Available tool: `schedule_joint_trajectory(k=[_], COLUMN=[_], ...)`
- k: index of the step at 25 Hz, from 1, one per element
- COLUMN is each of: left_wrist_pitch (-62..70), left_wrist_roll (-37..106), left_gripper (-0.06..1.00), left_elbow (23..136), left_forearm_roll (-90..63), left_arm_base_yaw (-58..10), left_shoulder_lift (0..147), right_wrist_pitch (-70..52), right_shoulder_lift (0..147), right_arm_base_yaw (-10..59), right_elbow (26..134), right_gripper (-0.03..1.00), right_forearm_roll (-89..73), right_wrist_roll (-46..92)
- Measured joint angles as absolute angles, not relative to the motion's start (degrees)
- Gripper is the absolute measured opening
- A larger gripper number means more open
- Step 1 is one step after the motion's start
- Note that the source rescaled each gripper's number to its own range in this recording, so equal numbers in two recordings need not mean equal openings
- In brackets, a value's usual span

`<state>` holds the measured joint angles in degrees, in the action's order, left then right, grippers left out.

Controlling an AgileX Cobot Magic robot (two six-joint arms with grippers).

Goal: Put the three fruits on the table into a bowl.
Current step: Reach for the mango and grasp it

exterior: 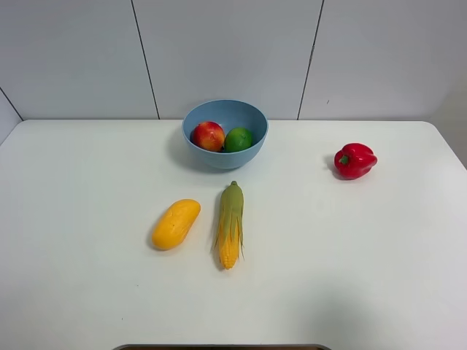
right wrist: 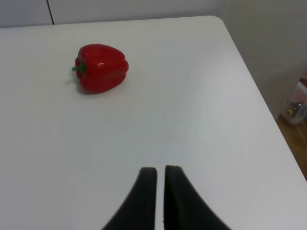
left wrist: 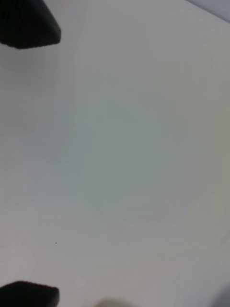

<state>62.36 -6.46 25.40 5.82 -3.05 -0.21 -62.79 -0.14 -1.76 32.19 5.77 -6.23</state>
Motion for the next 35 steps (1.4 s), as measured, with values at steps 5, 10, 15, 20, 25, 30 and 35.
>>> schedule_joint_trajectory(k=[5, 10, 15, 20, 25, 30, 35], left_wrist_pitch=[62.36, 62.36, 62.36, 62.36, 62.36, 62.49, 63.76], left_wrist_roll=[-6.46, -6.46, -6.46, -6.46, -6.46, -6.39, -3.88], left_gripper=[1.0, 1.0, 1.0, 1.0, 1.0, 1.0, 1.0], left_elbow=[25.4, 25.4, 25.4, 25.4, 25.4, 32.35, 43.61], left_forearm_roll=[5.82, 5.82, 5.82, 5.82, 5.82, 5.65, 5.84], left_arm_base_yaw=[-3.05, -3.05, -3.05, -3.05, -3.05, -3.05, -3.05], left_shoulder_lift=[-0.21, -0.21, -0.21, -0.21, -0.21, 4.9, 17.25], right_wrist_pitch=[-62.79, -62.79, -62.79, -62.79, -62.79, -62.79, -62.79], right_shoulder_lift=[-0.14, -0.14, -0.14, -0.14, -0.14, -0.14, -0.14], right_arm_base_yaw=[-1.76, -1.76, -1.76, -1.76, -1.76, -1.76, -1.76], right_elbow=[32.19, 32.19, 32.19, 32.19, 32.19, 32.19, 32.19], right_gripper=[0.0, 0.0, 0.0, 0.0, 0.0, 0.0, 0.0], right_forearm_roll=[5.77, 5.77, 5.77, 5.77, 5.77, 5.77, 5.77], right_wrist_roll=[-6.23, -6.23, -6.23, -6.23, -6.23, -6.23, -6.23])
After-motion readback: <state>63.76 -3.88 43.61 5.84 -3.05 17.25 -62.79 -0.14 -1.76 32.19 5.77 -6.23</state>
